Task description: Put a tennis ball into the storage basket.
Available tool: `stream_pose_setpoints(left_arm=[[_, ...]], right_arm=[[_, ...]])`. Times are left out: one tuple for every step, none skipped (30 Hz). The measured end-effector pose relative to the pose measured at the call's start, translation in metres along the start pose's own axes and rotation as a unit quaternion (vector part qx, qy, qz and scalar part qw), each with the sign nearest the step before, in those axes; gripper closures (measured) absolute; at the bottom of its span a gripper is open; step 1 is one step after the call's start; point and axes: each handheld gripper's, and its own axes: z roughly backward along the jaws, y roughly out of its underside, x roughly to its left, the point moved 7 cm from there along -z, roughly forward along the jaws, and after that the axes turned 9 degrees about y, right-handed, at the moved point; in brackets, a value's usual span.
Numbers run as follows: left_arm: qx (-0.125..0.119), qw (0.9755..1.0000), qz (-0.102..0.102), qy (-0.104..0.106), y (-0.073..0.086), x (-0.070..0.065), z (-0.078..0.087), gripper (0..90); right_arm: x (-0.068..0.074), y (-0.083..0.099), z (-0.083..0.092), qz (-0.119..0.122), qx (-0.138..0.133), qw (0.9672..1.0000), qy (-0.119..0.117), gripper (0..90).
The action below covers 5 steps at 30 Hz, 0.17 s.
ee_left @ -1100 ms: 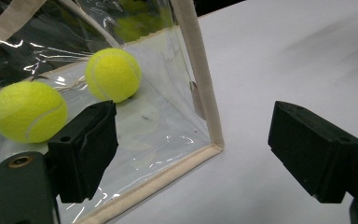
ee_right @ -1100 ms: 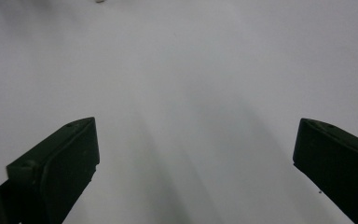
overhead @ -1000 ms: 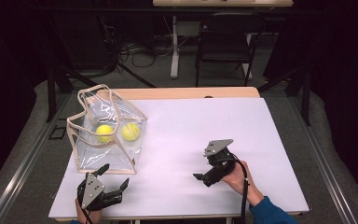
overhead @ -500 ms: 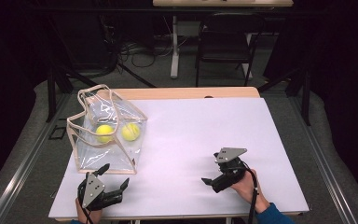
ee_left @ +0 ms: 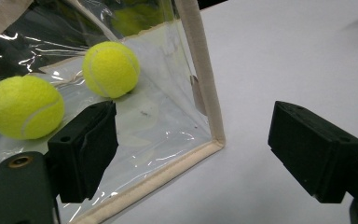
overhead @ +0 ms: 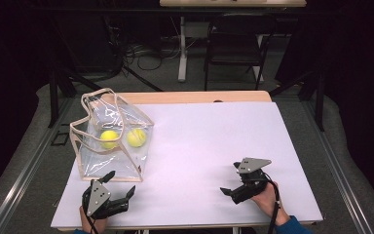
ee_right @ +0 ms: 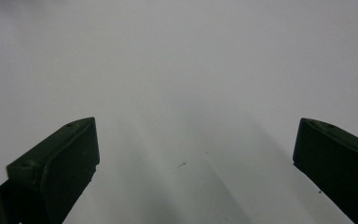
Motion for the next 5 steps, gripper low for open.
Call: stream_pose_setpoints(left_arm=[[-0.001, 1.0, 0.0, 0.001, -0.0003, -0.0002, 0.0, 16.0], [0.0, 1.0, 0.0, 0.0, -0.0002, -0.0005, 0.0001, 15.9], [0.0, 1.0, 0.0, 0.0, -0.0003, -0.0007, 0.0001, 16.0], [0.001, 1.0, -0.003, 0.0, -0.0005, -0.0005, 0.0005, 15.9], [0.0, 1.0, -0.003, -0.001, -0.0007, -0.0004, 0.0009, 15.9]], right_arm=[[-0.0005, 0.0013, 0.0011, -0.001, -0.001, 1.0, 0.001, 0.0], [-0.0012, 0.0024, 0.0019, -0.002, -0.001, 1.0, 0.002, 0.0], [-0.0013, 0.0033, 0.0026, -0.004, -0.001, 1.0, 0.001, 0.0], [-0.0009, 0.0041, 0.0031, -0.005, -0.001, 1.0, -0.001, 0.0], [-0.0007, 0.0047, 0.0032, -0.004, -0.002, 1.0, 0.001, 0.0]])
